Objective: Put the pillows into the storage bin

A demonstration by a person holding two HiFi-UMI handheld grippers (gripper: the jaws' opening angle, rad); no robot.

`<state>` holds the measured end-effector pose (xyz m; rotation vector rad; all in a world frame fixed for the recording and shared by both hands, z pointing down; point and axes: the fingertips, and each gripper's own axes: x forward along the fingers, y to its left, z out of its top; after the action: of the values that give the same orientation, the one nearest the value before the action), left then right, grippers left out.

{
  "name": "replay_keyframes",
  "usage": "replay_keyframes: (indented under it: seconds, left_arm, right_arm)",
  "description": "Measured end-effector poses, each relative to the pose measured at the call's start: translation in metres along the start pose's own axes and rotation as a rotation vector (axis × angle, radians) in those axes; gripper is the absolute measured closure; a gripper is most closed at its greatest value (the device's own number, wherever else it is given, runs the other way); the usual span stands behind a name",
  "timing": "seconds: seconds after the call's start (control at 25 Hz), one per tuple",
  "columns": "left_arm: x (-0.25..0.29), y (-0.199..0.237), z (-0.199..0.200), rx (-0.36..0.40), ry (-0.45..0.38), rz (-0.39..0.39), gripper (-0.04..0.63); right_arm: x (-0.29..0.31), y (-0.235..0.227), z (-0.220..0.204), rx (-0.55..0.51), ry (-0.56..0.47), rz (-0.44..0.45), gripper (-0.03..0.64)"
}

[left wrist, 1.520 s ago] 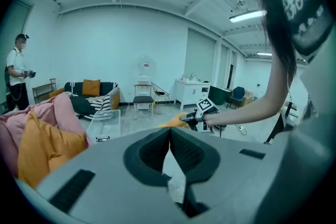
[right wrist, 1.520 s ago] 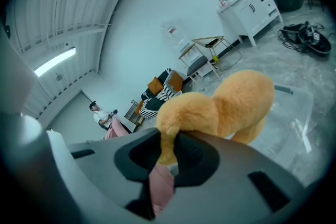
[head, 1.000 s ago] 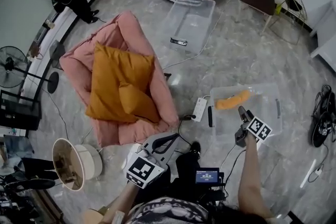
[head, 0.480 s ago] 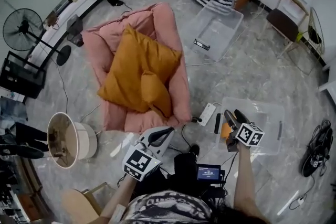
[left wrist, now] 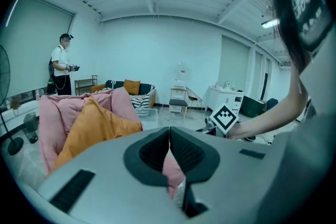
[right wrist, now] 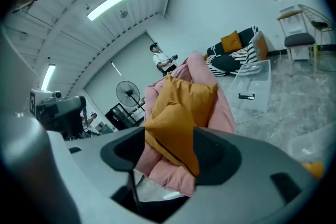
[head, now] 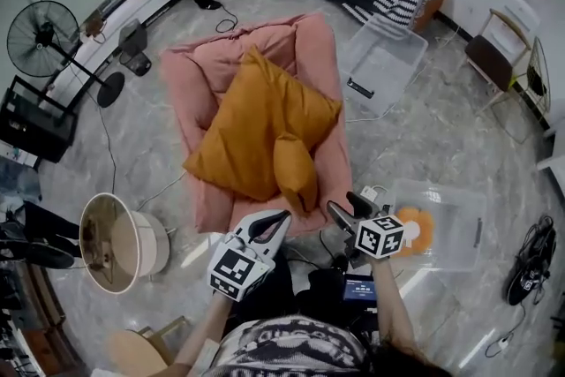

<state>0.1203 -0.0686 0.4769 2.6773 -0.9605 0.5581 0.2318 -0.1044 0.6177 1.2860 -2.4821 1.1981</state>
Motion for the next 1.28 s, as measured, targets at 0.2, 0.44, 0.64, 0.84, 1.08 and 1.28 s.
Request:
replay_keyframes:
  seconds: [0.2,0.44,0.64,0.84,1.08,1.28]
  left_arm:
    - [-0.015,0.068,-0.012,0.026,-0.009,-0.117,0.583]
    - [-0.025,0.139,-0.02,0.072,0.008,-0.238,0.583]
    - [-0.029,0.174,-0.022,0.089,0.004,-0.285,0.583]
    - [-0.029,0.191,-0.025,0.07,0.001,-0.313,0.583]
    - [-0.034,0.201,-0.037,0.067,0.023,-0.33,0.583]
    - [-0.033,0.207,-0.039,0.056,0.027,-0.338,0.583]
  right_arm:
    - [0.059,0.047,-0.011,-0.078,-0.002,-0.084,0.323]
    - [0.105,0.063,-0.01,-0.209,0.016,-0.266,0.268]
    - [0.126,0.049,-0.013,-0.206,0.038,-0.398,0.268]
    - [0.135,0.024,-0.013,-0.184,0.067,-0.52,0.257]
    - [0.152,0.014,-0.02,-0.085,0.056,-0.526,0.24]
    - [0.155,0.02,-0.019,-0.048,0.059,-0.555,0.346]
